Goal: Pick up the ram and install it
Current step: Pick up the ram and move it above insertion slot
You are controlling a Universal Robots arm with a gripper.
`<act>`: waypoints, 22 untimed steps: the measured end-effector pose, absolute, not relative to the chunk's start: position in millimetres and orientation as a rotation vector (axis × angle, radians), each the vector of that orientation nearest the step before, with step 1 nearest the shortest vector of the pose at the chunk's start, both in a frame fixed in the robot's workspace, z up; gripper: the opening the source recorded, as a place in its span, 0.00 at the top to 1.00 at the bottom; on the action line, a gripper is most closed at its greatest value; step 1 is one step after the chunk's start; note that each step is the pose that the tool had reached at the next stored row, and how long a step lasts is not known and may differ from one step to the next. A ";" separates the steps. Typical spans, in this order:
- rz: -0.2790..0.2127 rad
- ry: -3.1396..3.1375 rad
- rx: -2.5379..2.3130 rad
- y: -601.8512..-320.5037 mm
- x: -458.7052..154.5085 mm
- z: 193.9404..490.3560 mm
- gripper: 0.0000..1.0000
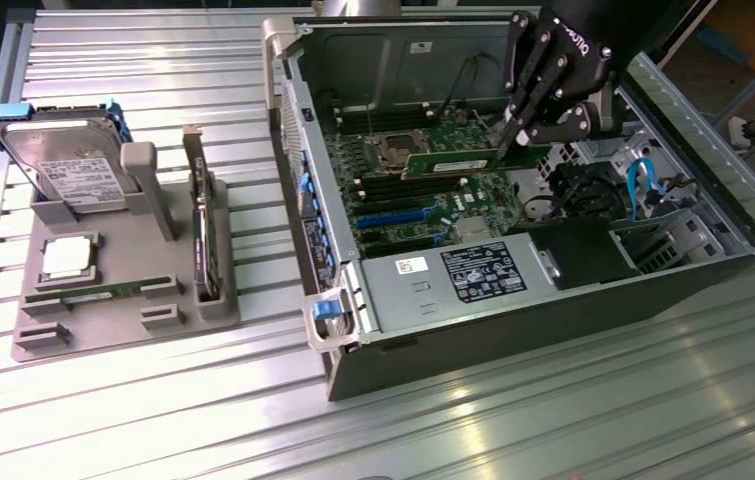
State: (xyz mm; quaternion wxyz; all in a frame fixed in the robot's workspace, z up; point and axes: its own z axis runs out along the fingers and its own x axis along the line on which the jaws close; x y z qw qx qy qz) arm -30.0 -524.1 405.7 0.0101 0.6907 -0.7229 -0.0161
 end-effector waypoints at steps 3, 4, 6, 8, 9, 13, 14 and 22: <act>-0.060 -2.261 2.161 -524.2 -30.0 405.7 0.88; -0.065 -2.263 2.163 -524.2 -30.0 405.7 0.88; -0.069 -2.266 2.165 -524.2 -30.1 405.7 0.88; -0.069 -2.266 2.166 -524.2 -30.0 405.7 0.88; -0.069 -2.266 2.166 -524.2 -30.1 405.7 0.88; -0.069 -2.266 2.166 -523.8 -29.9 405.7 0.88; -0.069 -2.265 2.166 -523.1 -29.7 405.7 0.88; -0.069 -2.266 2.166 -511.1 -29.5 405.1 0.88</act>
